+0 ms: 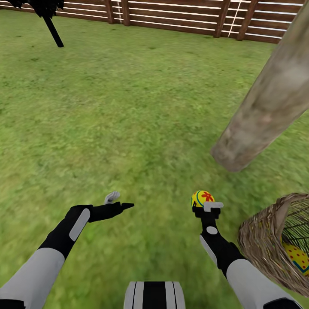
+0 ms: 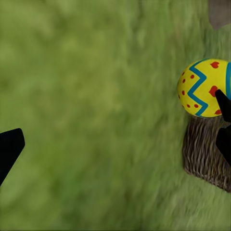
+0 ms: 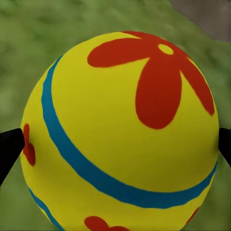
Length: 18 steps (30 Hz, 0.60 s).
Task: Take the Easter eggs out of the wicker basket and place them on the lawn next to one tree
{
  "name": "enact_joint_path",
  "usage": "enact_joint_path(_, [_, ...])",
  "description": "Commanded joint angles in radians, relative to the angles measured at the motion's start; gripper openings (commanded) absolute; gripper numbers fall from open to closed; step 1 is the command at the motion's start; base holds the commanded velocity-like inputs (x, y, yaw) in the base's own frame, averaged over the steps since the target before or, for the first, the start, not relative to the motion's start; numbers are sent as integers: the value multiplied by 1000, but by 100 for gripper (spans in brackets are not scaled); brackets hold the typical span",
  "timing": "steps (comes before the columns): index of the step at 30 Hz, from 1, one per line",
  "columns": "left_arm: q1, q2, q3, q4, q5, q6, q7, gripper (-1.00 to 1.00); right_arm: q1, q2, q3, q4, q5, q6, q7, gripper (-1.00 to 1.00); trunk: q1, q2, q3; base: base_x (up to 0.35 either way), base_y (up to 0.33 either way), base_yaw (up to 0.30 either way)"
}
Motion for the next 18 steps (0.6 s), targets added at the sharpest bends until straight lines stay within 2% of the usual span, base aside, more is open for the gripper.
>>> enact_joint_path(1, [0, 1, -2, 0, 3, 4, 0, 100, -1, -1, 7, 1, -8, -5, -7, -100, 0, 0, -1, 100, 0, 0])
enact_joint_path(5, [0, 1, -2, 2, 5, 5, 1, 100, -1, 1, 7, 2, -8, -5, -7, -100, 0, 0, -1, 34, 0, 0])
enact_joint_path(10, [0, 1, -2, 3, 5, 5, 0, 100, -1, 1, 8, 2, -8, -5, -7, -100, 0, 0, -1, 222, 0, 0])
enact_joint_path(15, [0, 1, -2, 1, 4, 5, 2, 100, -1, 0, 7, 0, -8, -5, -7, -100, 0, 0, -1, 22, 0, 0])
enact_joint_path(18, [0, -2, -3, 1, 3, 6, 3, 100, -1, -1, 7, 1, -8, -5, -7, -100, 1, -1, -12, 0, 0, 0])
